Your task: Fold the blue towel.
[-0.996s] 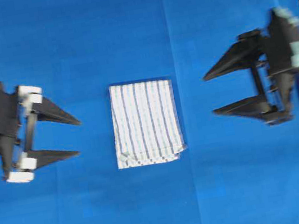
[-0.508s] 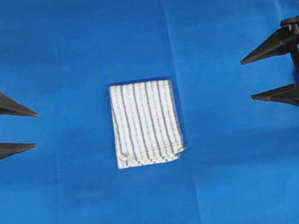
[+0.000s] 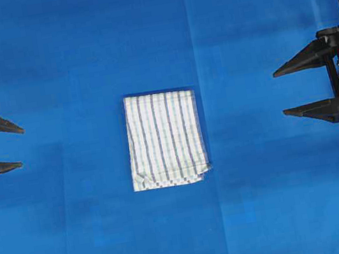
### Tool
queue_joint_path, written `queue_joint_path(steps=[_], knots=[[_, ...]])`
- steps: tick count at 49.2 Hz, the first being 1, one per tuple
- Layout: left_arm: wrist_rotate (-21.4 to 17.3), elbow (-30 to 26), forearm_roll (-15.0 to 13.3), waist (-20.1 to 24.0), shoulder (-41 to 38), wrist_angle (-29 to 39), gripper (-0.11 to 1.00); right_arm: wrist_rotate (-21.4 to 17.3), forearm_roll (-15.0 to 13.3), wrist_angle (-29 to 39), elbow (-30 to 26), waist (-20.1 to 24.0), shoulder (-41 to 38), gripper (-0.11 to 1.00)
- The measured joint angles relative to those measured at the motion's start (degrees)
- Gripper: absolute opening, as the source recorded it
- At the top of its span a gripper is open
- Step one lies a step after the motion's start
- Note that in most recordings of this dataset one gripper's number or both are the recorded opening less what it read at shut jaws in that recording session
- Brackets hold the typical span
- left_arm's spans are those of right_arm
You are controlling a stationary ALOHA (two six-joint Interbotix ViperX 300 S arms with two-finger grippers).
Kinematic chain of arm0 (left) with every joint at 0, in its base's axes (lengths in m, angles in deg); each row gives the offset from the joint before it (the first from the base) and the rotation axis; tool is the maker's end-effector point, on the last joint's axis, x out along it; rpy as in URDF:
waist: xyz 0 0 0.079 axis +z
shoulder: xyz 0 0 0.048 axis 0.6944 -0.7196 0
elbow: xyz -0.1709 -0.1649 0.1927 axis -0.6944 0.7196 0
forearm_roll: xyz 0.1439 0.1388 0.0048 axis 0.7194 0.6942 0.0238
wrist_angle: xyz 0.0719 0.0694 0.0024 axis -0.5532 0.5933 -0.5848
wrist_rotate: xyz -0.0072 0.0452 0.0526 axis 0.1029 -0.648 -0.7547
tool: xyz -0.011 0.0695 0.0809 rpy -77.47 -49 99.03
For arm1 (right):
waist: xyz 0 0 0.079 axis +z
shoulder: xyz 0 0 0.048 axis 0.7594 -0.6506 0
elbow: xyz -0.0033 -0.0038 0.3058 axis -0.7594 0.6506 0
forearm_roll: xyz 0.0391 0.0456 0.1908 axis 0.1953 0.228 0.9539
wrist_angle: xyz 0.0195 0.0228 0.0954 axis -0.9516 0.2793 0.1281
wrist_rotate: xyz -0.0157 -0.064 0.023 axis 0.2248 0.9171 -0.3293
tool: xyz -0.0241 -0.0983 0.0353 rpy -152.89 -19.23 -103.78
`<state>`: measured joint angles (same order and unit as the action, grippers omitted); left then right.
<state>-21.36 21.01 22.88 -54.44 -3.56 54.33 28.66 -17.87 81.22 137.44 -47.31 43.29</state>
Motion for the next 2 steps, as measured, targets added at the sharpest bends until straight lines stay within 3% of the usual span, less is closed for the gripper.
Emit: queue_joint_path(steps=[2], knots=[[0.0, 0.18, 0.0, 0.0, 0.0, 0.0, 0.67, 0.0, 0.0, -0.18, 0.0, 0.09, -0.09, 0.91]])
